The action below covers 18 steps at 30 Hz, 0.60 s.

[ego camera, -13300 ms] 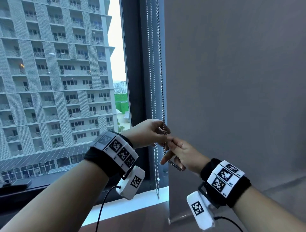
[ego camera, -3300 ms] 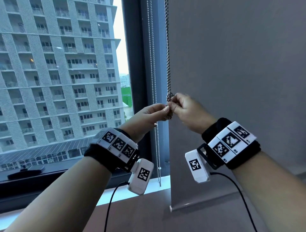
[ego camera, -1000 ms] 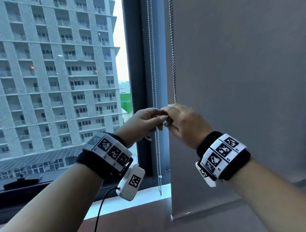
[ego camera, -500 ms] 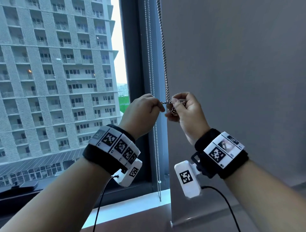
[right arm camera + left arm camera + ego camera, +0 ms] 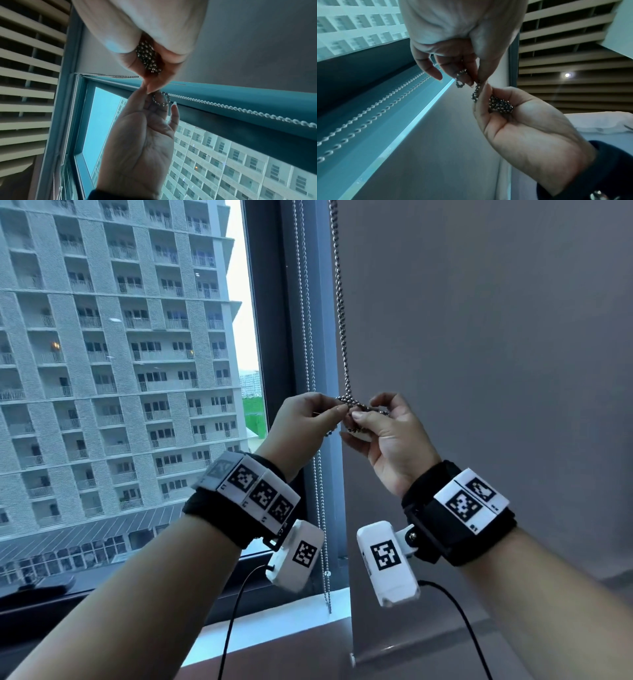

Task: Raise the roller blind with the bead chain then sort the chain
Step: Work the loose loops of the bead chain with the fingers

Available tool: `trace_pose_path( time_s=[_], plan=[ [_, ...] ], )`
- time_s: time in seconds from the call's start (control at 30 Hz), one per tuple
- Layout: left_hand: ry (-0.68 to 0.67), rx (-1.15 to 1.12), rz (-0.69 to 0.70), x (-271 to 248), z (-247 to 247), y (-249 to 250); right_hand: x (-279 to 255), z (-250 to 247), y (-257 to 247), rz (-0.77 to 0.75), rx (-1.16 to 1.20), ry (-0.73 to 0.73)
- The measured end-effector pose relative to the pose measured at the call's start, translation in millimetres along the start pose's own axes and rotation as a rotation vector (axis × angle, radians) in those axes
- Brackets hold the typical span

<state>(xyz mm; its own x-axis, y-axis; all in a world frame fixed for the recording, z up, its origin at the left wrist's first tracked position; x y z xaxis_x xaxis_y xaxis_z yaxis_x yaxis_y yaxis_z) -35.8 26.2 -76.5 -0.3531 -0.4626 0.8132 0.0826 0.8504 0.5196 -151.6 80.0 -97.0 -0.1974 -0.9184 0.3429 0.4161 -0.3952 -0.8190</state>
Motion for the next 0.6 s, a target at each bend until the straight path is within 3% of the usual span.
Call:
trace_pose_path(
  time_s=[0.2,0.33,0.4,0.6],
  plan=[
    [-0.082,-0.118,-0.106,-5,0,-2,-4,-3,2,0.11,0.218,-0.075],
    [-0.015,-0.161,-0.044,-7,0,1,-4,-5,6,0.105,0.253,-0.034],
    [0.017,-0.109,-0.008,-7,2,0,-4,-3,7,0.024,0.149,0.047],
    [-0.003,0.108,0.03,-7,10,5,-3,1,3,-0.423,-0.454,0.317]
  ],
)
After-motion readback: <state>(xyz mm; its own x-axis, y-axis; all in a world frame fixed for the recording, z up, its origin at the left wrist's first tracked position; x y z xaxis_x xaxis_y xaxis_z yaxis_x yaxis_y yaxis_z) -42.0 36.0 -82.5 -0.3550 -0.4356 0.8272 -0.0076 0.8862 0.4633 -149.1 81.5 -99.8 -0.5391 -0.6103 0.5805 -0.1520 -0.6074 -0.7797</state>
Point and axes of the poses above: each hand's wrist, its own x-axis towards the middle knuckle, its own z-axis out of the palm, y = z × x, the point moved 1 cm from there along x, towards the middle knuckle, and after that the axes turned 12 degrees about z, right-handed, at the moved point
